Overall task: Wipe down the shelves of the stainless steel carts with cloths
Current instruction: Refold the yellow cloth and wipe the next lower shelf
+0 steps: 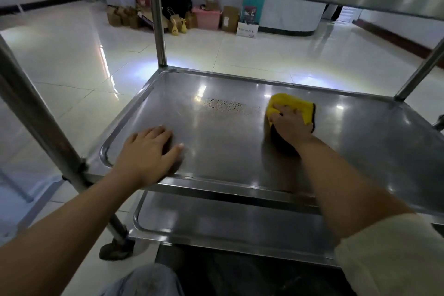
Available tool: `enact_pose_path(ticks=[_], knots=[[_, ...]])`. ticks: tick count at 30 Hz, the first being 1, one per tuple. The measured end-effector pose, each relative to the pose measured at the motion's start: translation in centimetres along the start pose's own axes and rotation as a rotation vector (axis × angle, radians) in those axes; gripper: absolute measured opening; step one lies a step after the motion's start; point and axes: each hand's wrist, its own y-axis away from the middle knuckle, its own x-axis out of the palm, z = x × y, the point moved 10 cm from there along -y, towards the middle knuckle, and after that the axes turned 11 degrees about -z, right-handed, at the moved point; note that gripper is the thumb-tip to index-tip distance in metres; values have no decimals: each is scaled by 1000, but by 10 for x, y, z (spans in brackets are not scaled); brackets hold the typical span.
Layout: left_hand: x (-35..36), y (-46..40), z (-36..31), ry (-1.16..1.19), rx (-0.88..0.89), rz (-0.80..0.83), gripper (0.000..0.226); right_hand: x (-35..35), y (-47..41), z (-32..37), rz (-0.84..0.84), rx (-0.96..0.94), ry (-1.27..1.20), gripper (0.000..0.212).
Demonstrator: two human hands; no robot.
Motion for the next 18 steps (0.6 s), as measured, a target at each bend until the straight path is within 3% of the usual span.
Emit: enact_pose_path(ticks=[6,11,18], knots=[[3,-9,2,-8,-63,-10,81,66,10,107,104,-245,-51,48],[6,-4,9,-59,-124,21,79,62,66,97,156,-356,-36,57],[6,3,1,-60,-101,41,86,42,18,67,34,-177,30,51]])
